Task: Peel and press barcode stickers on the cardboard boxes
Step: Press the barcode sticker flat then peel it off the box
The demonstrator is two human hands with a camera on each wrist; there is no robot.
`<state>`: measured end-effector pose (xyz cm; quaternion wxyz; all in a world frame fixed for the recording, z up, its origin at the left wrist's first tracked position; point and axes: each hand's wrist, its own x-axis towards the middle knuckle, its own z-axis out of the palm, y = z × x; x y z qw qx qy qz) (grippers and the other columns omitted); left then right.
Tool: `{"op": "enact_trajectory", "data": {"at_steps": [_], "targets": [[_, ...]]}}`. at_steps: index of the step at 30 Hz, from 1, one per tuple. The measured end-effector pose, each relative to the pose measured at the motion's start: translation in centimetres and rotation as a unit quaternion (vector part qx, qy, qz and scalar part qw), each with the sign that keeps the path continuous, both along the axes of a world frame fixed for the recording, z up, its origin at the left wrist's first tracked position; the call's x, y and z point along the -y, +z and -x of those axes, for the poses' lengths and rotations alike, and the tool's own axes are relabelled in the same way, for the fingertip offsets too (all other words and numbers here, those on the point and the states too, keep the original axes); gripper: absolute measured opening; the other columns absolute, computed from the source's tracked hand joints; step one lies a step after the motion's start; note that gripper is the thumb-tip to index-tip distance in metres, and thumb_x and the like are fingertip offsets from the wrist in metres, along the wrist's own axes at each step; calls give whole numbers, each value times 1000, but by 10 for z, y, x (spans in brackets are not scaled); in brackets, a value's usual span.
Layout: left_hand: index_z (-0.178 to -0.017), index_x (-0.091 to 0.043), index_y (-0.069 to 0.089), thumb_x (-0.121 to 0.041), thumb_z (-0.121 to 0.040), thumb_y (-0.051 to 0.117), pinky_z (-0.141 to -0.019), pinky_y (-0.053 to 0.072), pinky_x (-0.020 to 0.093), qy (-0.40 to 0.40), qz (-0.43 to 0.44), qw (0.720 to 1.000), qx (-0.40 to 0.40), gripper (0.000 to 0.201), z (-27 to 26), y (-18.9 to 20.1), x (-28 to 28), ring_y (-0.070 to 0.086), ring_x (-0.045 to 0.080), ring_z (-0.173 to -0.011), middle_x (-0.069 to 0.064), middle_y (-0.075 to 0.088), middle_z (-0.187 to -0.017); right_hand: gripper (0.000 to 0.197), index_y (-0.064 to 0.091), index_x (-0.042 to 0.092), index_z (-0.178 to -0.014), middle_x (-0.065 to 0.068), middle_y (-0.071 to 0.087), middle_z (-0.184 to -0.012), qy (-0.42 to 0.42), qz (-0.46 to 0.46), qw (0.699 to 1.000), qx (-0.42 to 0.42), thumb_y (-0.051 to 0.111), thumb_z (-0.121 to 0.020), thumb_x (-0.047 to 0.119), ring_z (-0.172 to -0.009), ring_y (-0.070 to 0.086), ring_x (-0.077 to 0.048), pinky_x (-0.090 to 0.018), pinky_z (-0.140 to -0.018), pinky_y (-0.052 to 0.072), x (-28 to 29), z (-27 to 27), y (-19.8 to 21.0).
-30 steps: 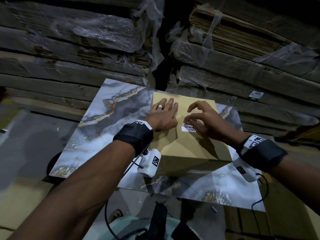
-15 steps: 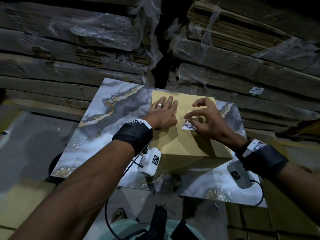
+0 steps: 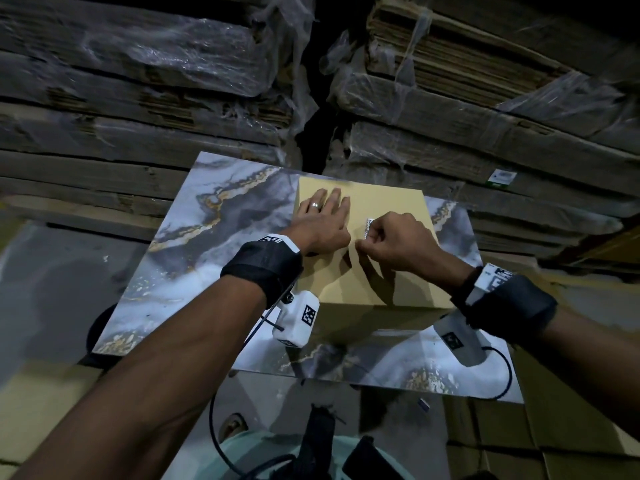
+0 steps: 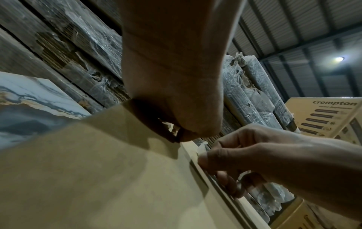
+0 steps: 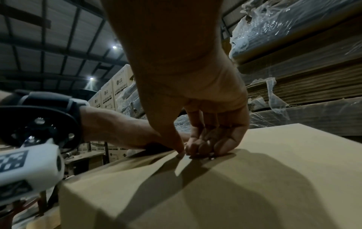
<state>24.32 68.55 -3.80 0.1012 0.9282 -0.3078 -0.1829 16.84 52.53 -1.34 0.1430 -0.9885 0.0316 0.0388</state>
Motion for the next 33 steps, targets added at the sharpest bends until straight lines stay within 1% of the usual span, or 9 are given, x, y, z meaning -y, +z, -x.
{"op": "enact_trajectory", "data": {"at_steps": [2, 5, 9, 13, 20, 24, 27, 30, 33], "targets": [[-162, -20, -3, -30, -101, 33, -123, -3, 46, -2, -1, 1000, 2, 72, 0, 1, 0, -15, 28, -155, 5, -16, -169, 27, 69, 9, -70, -9, 70, -68, -2, -15, 999, -36, 71, -84, 33, -68, 66, -27, -38, -61, 52, -1, -4, 6], [-162, -19, -3, -32, -102, 33, -123, -3, 47, -8, 1, 1000, 4, 72, 0, 1, -2, -15, 29, -155, 7, -16, -168, 26, 76, 12, -69, 0, 73, -65, -27, -53, 994, -92, 73, -86, 31, -68, 70, -19, -37, -67, 58, -3, -12, 14], [-162, -18, -4, -34, -102, 34, -123, -3, 47, -10, 4, 1000, 6, 72, -1, -1, -2, -15, 30, -155, 7, -16, -168, 29, 78, 11, -70, 0, 73, -65, -70, -89, 984, -141, 74, -90, 32, -62, 62, -12, -30, -64, 50, -3, -19, 20], [-162, -18, -1, -31, -101, 34, -123, -3, 47, -6, 12, 1000, 7, 71, -1, -3, -1, -14, 30, -155, 7, -15, -169, 31, 78, 5, -71, 0, 71, -59, -105, -112, 979, -137, 75, -87, 30, -57, 57, -10, -26, -60, 46, -7, -22, 19], [-162, -17, 1, -31, -102, 33, -123, -3, 47, -7, 18, 1000, 9, 69, -2, -3, -1, -13, 30, -155, 8, -13, -169, 30, 76, 10, -64, -2, 70, -59, -123, -117, 978, -120, 78, -80, 35, -54, 58, -11, -27, -59, 47, -5, -25, 14], [-162, -17, 1, -31, -101, 33, -123, -3, 47, -8, 17, 1000, 10, 70, -1, -4, -1, -13, 30, -155, 8, -13, -169, 34, 78, 3, -73, -1, 68, -58, -113, -114, 976, -144, 76, -82, 36, -48, 51, -9, -23, -50, 39, 0, -26, 19], [-162, -17, 1, -30, -101, 33, -123, -2, 47, -9, 15, 1000, 10, 70, -2, -4, -1, -13, 30, -155, 8, -14, -169, 39, 77, -3, -80, -5, 69, -64, -102, -129, 969, -185, 77, -84, 35, -60, 50, -16, -29, -56, 37, 8, -29, 25], [-162, -17, 1, -30, -101, 33, -123, -2, 47, -11, 15, 1000, 11, 70, -3, -5, -1, -13, 30, -155, 8, -14, -169, 33, 79, -2, -85, -14, 76, -78, -103, -160, 957, -220, 78, -86, 31, -69, 53, -21, -28, -57, 39, 17, -35, 28], [-162, -18, 1, -30, -101, 32, -123, -1, 47, -9, 15, 1000, 13, 70, -4, -7, -1, -12, 30, -155, 8, -13, -169, 28, 78, -3, -92, -8, 75, -75, -102, -180, 947, -247, 75, -90, 25, -64, 55, -14, -23, -56, 40, 22, -36, 32]]}}
